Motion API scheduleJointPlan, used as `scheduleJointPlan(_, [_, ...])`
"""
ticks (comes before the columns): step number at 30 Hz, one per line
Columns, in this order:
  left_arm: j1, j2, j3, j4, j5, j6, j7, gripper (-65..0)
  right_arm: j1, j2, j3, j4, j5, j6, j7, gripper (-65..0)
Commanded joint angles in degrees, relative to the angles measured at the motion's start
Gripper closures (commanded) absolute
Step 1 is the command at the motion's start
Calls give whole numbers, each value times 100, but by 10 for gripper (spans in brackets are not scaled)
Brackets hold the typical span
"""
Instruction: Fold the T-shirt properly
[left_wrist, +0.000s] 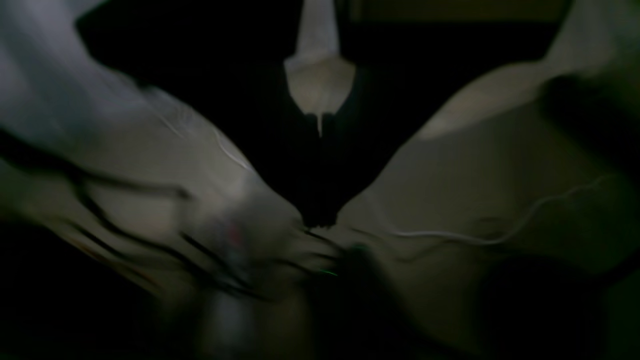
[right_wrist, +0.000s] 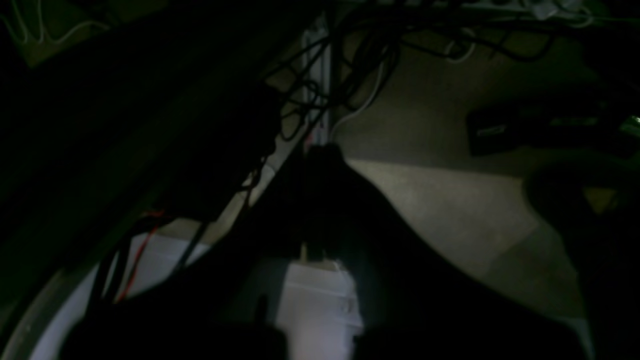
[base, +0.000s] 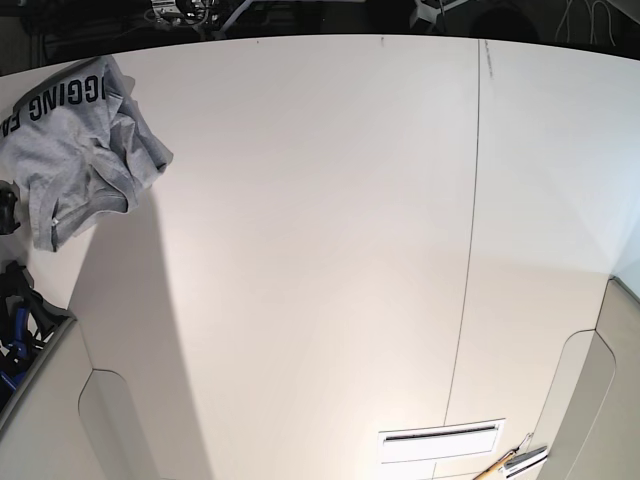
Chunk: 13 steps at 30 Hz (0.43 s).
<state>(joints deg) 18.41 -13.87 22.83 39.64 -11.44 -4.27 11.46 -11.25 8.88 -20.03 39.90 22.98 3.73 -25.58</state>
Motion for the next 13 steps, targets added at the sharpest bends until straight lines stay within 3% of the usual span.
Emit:
scheduleJointPlan(1, [48,-22,-2,26,13,221,-212,0,11,-26,2,13,42,-44,79,-6])
scheduleJointPlan(7, [33,57,-2,26,-155,1471,-442,0,42,-50,2,7,66,-59,164,-5])
scheduleJointPlan(13, [33,70,-2,26,-422,1561,-444,0,42,-52,2,7,581,-57,164,-5])
